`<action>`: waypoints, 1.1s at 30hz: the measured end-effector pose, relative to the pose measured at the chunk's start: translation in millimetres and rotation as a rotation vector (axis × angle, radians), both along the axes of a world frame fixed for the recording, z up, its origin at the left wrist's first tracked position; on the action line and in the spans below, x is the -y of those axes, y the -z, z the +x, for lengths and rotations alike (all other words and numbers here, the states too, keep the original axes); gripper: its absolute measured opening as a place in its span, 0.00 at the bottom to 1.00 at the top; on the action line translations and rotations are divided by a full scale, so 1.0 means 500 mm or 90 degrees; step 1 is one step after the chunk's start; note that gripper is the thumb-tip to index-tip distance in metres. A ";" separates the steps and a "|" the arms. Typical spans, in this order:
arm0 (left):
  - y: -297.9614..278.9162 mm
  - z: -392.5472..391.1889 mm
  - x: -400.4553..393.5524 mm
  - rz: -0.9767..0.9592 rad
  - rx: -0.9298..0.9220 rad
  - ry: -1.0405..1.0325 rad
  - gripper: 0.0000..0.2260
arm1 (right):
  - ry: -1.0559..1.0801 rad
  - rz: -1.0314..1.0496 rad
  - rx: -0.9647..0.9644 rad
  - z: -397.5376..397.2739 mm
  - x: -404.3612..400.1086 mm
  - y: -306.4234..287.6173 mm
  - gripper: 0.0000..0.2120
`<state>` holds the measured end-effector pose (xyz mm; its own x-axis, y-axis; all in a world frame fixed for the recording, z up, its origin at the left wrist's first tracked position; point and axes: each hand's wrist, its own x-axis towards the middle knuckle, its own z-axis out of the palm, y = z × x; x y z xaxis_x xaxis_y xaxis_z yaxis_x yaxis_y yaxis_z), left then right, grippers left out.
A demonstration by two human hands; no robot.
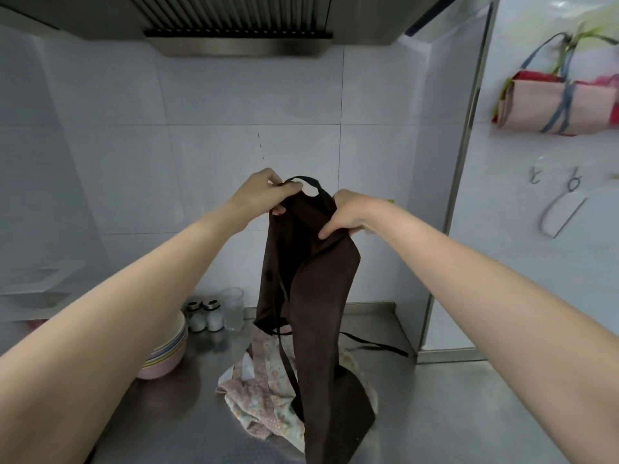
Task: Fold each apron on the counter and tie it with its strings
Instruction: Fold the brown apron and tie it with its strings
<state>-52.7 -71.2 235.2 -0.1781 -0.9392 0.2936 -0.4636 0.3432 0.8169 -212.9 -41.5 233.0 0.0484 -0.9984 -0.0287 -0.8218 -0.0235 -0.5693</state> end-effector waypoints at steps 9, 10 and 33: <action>-0.106 0.080 -0.003 -0.447 0.382 -0.257 0.12 | 0.226 -0.575 -0.395 -0.001 -0.035 -0.178 0.18; -0.114 0.091 -0.009 -0.507 0.290 -0.310 0.12 | 0.234 -0.667 -0.345 -0.003 -0.039 -0.189 0.21; -0.011 0.109 -0.043 -0.181 0.501 -0.036 0.09 | -0.033 -0.083 -0.255 0.087 -0.065 0.017 0.18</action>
